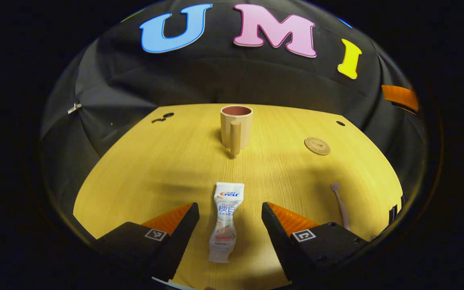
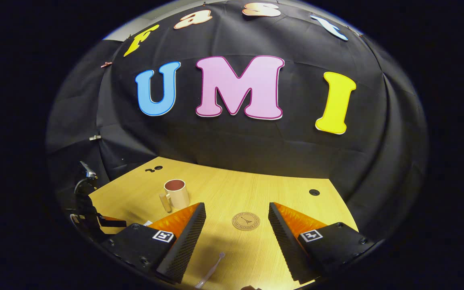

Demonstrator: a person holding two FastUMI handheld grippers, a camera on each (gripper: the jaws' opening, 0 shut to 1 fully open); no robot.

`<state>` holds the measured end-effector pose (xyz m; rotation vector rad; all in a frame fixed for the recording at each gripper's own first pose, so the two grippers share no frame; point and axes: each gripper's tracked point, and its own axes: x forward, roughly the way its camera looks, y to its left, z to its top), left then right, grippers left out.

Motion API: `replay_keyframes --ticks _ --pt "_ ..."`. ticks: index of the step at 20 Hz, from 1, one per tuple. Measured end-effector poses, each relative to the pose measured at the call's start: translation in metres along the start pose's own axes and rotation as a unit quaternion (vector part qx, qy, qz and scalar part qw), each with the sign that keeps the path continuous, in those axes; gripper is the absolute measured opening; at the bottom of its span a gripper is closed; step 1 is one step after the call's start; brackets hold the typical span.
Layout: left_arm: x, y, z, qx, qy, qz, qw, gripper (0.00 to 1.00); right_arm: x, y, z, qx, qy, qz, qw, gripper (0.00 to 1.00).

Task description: Put the toothbrush and toothpaste on the desktop into the cup, then pick up the cup and place it on the coaster on the desktop.

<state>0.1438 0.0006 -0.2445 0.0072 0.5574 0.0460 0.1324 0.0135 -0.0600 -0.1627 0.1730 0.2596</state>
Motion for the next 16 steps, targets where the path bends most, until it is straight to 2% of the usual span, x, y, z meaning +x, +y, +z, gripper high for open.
replay_keyframes --ticks 5,9,11,12,15,16 --pt "0.022 0.007 -0.023 -0.023 0.051 0.013 0.998 0.97 0.006 -0.006 -0.013 -0.001 0.021 0.002 1.0 0.96" --pt "0.031 0.007 -0.034 0.0 0.07 0.015 0.997 0.96 0.003 -0.009 -0.026 0.002 0.033 0.004 0.999 0.96" --pt "0.034 0.002 -0.032 0.008 0.067 0.013 0.998 0.89 -0.001 -0.008 -0.031 0.005 0.037 0.003 0.999 0.96" --pt "0.035 -0.001 -0.029 0.012 0.065 0.011 0.998 0.9 -0.003 -0.008 -0.034 0.006 0.038 0.006 0.999 0.96" --pt "0.037 -0.009 -0.031 0.021 0.069 0.005 0.997 0.63 -0.008 -0.003 -0.04 0.013 0.041 0.012 0.999 0.96" --pt "0.037 -0.008 -0.031 0.023 0.067 0.005 0.997 0.57 -0.009 -0.002 -0.043 0.014 0.044 0.012 0.999 0.96"
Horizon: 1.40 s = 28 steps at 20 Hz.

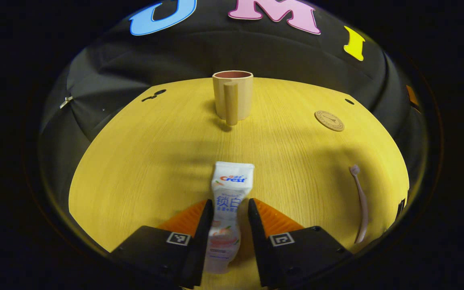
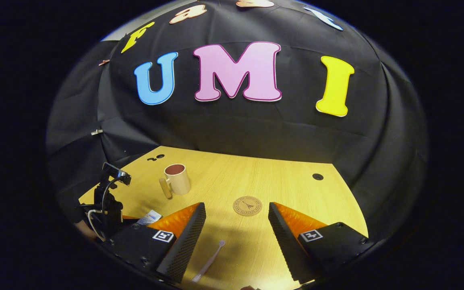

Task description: Put the toothbrush and toothpaste on the desktop into the cup, then pick up the cup and place it on the coaster on the desktop.

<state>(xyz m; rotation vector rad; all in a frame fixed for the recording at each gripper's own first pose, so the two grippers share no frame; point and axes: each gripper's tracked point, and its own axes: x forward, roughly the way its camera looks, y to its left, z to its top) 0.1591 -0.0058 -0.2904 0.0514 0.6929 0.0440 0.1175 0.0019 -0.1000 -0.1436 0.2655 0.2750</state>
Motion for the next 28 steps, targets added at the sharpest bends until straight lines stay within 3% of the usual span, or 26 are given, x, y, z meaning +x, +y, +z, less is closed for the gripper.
replay_keyframes --ticks 2,3,10,19,28 --pt "0.0 -0.003 -0.001 0.007 0.002 -0.002 1.0 0.48 -0.003 0.004 -0.006 0.002 0.008 0.003 1.0 0.96" --pt "-0.001 -0.004 -0.001 0.014 0.002 -0.003 1.0 0.39 -0.004 0.007 -0.008 0.002 0.012 0.005 1.0 0.96" --pt "-0.006 -0.007 -0.001 0.028 0.003 -0.011 1.0 0.23 -0.01 0.016 -0.041 0.02 0.069 0.007 0.997 0.96" --pt "-0.06 0.001 0.003 -0.034 -0.037 -0.043 0.998 0.19 -0.006 0.019 -0.091 0.042 0.136 -0.03 0.989 0.97" --pt "-0.125 0.033 -0.004 -0.034 -0.069 -0.016 0.997 0.19 0.014 0.033 -0.143 0.05 0.191 -0.059 0.979 0.97"
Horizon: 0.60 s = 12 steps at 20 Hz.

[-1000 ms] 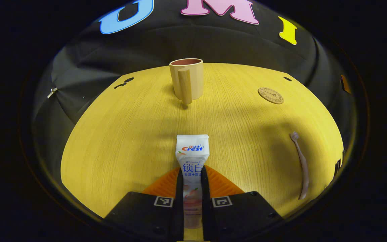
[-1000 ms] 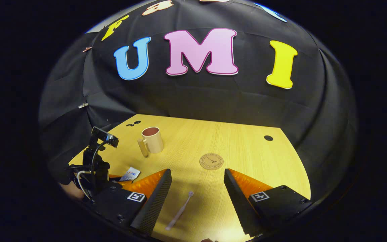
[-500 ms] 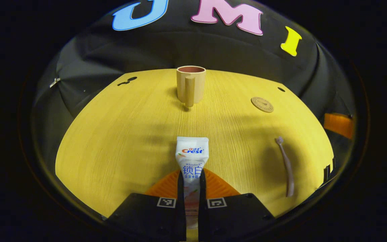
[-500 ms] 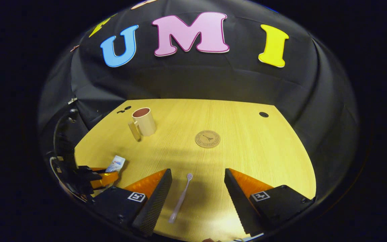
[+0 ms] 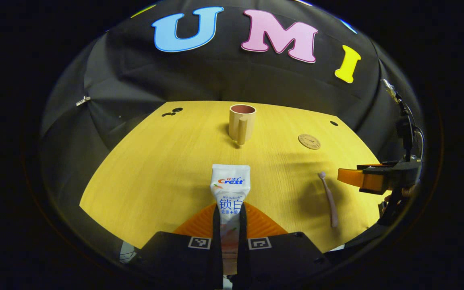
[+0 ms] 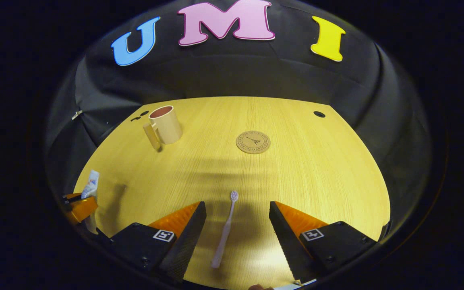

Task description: Put the toothbrush and toothpaste on the desktop into the cup, then pick up the cup and place it on the coaster on the desktop.

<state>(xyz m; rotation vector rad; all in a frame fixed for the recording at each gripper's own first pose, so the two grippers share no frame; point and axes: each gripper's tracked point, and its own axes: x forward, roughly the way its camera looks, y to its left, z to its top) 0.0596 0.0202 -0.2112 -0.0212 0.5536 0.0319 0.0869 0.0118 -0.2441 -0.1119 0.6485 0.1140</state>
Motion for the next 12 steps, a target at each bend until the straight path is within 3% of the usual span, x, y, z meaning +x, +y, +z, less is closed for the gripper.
replay_keyframes --ticks 2,3,12 --pt "-0.005 0.006 -0.007 -0.016 0.007 -0.001 1.0 0.24 0.007 -0.001 -0.016 0.001 0.017 -0.009 1.0 0.97" --pt "-0.008 0.009 -0.01 -0.023 0.011 0.0 1.0 0.19 0.009 -0.001 -0.023 0.002 0.025 -0.014 1.0 0.98" --pt "-0.02 0.028 -0.017 -0.021 0.023 -0.006 1.0 0.19 0.024 0.005 -0.07 0.039 0.096 -0.047 0.993 0.97"
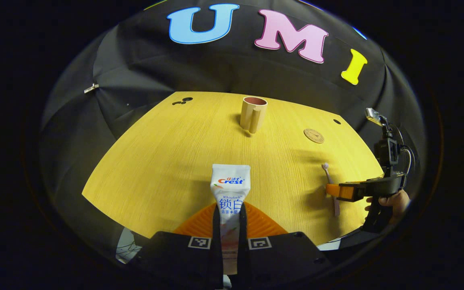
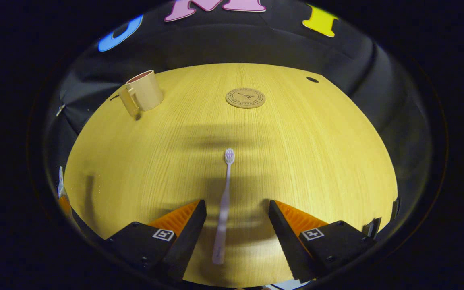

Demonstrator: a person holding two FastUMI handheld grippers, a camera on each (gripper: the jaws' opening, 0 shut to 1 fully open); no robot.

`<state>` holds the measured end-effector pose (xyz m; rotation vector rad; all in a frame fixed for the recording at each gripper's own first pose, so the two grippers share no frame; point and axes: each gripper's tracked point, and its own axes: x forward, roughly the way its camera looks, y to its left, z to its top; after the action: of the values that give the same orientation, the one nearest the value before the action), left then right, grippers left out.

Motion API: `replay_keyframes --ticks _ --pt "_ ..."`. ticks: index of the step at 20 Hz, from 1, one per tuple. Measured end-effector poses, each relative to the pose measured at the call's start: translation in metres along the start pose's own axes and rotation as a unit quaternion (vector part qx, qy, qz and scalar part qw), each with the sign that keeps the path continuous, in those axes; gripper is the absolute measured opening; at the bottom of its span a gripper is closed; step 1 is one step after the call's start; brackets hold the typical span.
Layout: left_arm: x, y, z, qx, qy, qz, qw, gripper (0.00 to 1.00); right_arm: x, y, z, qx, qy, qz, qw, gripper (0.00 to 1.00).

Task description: Put the toothbrush and toothpaste on the desktop into the cup, then pick up the cup and place it on the coaster on the desktop.

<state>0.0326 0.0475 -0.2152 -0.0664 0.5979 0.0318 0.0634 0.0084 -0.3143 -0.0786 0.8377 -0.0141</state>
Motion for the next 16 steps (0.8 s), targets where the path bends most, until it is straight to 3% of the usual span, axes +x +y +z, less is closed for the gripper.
replay_keyframes --ticks 3,5,7,9,10,12,13,14,16 --pt "-0.002 0.0 0.002 0.0 0.002 -0.012 1.0 0.19 -0.001 0.0 0.0 0.004 0.003 -0.003 1.0 0.98" --pt "-0.001 -0.001 0.006 0.003 0.001 -0.021 1.0 0.19 -0.001 0.0 -0.001 0.011 0.007 -0.01 1.0 0.93" --pt "-0.002 0.001 0.007 0.013 -0.001 -0.023 1.0 0.19 0.002 0.0 -0.002 0.021 0.012 -0.019 1.0 0.59" --pt "-0.004 0.004 0.006 0.031 0.0 -0.02 0.999 0.19 0.0 0.003 -0.003 0.014 0.02 -0.015 1.0 0.53" --pt "-0.006 0.003 0.007 0.035 -0.002 -0.024 0.999 0.19 0.001 0.003 -0.002 0.012 0.025 -0.018 0.999 0.34" --pt "-0.005 0.002 0.004 0.034 0.0 -0.03 0.999 0.19 0.002 0.007 -0.001 0.005 0.031 -0.012 0.999 0.27" --pt "-0.005 0.003 0.001 0.029 0.001 -0.031 0.999 0.19 0.002 0.006 0.0 -0.003 0.034 -0.01 0.999 0.03" --pt "-0.005 0.004 0.0 0.023 0.003 -0.033 0.999 0.19 0.001 0.01 -0.001 -0.013 0.036 -0.003 0.999 0.11" --pt "-0.005 0.005 -0.002 0.012 0.005 -0.036 0.999 0.19 0.0 0.012 -0.003 -0.041 0.038 0.018 0.998 0.08"
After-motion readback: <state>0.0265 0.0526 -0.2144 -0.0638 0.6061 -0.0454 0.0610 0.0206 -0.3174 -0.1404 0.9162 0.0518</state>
